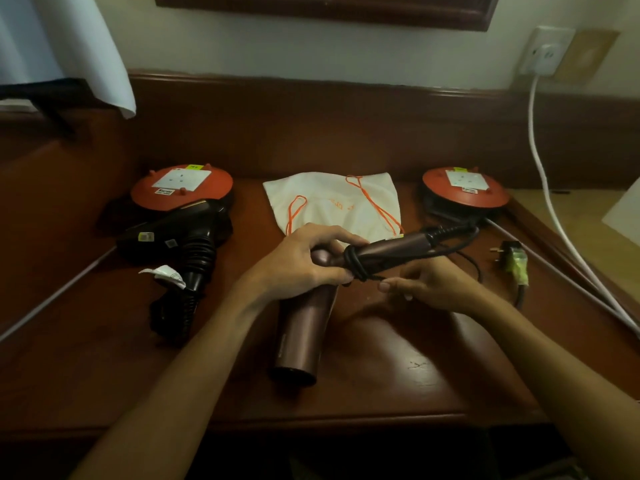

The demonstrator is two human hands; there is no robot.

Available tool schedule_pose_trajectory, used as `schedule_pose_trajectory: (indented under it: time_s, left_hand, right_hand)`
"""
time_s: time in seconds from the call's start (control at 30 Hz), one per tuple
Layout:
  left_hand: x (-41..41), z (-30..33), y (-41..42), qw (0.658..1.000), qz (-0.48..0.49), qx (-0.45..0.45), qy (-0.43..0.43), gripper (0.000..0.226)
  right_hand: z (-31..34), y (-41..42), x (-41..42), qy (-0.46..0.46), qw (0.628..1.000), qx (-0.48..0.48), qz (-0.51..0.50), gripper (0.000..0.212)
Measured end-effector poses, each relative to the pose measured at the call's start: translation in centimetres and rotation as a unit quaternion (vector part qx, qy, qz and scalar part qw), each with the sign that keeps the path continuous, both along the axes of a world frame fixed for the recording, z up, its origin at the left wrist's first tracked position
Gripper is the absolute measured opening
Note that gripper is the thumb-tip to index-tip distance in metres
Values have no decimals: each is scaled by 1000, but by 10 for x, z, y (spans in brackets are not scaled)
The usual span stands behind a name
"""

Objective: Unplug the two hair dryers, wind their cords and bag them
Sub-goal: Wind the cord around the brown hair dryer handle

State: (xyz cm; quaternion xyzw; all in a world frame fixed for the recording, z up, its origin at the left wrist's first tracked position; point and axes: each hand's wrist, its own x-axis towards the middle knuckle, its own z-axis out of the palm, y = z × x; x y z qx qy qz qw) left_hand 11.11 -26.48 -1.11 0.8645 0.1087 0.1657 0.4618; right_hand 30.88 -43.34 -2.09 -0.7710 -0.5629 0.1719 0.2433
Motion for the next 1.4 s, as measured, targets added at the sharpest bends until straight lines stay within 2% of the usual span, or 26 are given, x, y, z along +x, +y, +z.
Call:
schedule_pose_trajectory:
  time_s: [0.03, 0.13, 0.2, 0.23, 0.27, 0.33, 0.43, 0.47, 0.57, 0.63, 0.8, 1.07, 1.13, 1.2, 1.27, 1.33, 1.4]
  left_hand:
    - [-1, 0, -3, 1000, 2, 18, 5, 47]
    - [3, -1, -13, 994, 38, 100, 19, 44]
    - [8, -2, -17, 985, 66, 161, 10, 42]
    - [10, -2, -18, 982, 68, 178, 12, 40]
    - [11, -2, -18, 980, 64, 186, 19, 38]
    - [13, -2, -17, 979, 54, 190, 43, 36]
    - [15, 2, -20, 975, 52, 201, 79, 49]
    - [18, 4, -21, 972, 56, 208, 94, 57]
    - [21, 8, -26, 963, 62, 224, 139, 81]
    - [21, 11, -26, 960, 56, 227, 154, 86]
    - [19, 9, -22, 965, 31, 231, 124, 52]
    - [15, 3, -16, 973, 69, 197, 96, 58]
    - [17, 1, -11, 977, 79, 179, 79, 48]
    - [18, 1, -6, 983, 91, 149, 54, 38]
    - [19, 1, -4, 985, 106, 129, 47, 32]
    - [21, 1, -4, 983, 115, 132, 55, 32]
    - [21, 2, -7, 981, 112, 144, 66, 35]
  right_hand:
    - [-3, 4, 8, 17, 1000, 0, -1, 24]
    - [-12, 9, 38, 70, 995, -57, -49, 26]
    - [-23, 7, 62, 106, 987, -61, -107, 6]
    - [-23, 10, 71, 124, 978, -41, -161, 17]
    - [-17, 17, 74, 165, 973, -44, -158, 26]
    - [16, 31, 56, 200, 969, -112, -86, 12]
    - [51, 40, 35, 140, 977, -160, 11, 26]
    - [60, 37, 33, 144, 976, -161, 20, 29]
    - [81, 35, 28, 106, 980, -162, 50, 22]
    - [97, 35, 16, 59, 981, -160, 96, 17]
    - [110, 22, -23, -70, 969, -193, 138, 20]
    - [111, -20, -42, -120, 979, -151, 60, 22]
    - [114, -33, -40, -110, 979, -156, 76, 25]
    - [116, -48, -37, -29, 983, -144, 107, 26]
    - [111, -61, -40, 45, 988, -93, 111, 25]
    - [92, -67, -44, 33, 991, -49, 119, 41]
    - [65, -71, -47, 20, 990, -50, 129, 47]
